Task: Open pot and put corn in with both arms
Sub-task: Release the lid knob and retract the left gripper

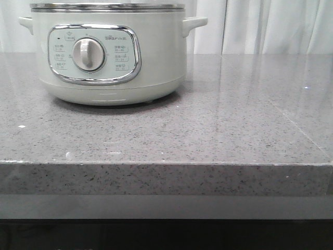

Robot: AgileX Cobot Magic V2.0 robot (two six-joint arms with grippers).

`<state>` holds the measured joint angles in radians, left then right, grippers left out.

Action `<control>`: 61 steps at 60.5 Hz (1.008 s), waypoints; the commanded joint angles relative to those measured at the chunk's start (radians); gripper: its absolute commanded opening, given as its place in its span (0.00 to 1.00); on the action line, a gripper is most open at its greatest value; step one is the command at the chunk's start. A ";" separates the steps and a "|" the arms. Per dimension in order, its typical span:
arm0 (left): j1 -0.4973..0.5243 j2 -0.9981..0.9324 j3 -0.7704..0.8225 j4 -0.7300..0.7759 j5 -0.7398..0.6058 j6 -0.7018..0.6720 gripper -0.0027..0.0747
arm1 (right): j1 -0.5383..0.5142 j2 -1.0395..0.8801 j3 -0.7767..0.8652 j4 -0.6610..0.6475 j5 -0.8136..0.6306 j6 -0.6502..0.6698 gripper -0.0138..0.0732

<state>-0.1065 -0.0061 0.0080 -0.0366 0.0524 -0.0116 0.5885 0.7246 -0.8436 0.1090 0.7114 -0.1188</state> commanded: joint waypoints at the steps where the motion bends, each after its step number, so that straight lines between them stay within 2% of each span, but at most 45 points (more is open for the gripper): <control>1: 0.002 -0.014 0.011 -0.010 -0.084 -0.005 0.01 | -0.005 -0.003 -0.026 0.000 -0.065 -0.002 0.08; 24: 0.002 -0.014 0.011 -0.010 -0.084 -0.005 0.01 | -0.005 -0.003 -0.026 0.000 -0.067 -0.002 0.08; 30: 0.002 -0.014 0.011 -0.010 -0.084 -0.005 0.01 | -0.026 -0.036 0.015 -0.005 -0.093 -0.002 0.08; 35: 0.002 -0.014 0.011 -0.010 -0.084 -0.005 0.01 | -0.089 -0.090 0.093 0.000 -0.184 -0.002 0.08; 51: 0.002 -0.014 0.011 -0.010 -0.084 -0.005 0.01 | -0.313 -0.391 0.490 0.011 -0.606 -0.002 0.08; 61: 0.002 -0.014 0.011 -0.010 -0.084 -0.005 0.01 | -0.394 -0.576 0.700 0.011 -0.740 -0.002 0.08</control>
<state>-0.1065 -0.0061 0.0080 -0.0386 0.0506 -0.0116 0.2301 0.2117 -0.2000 0.1146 0.1280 -0.1188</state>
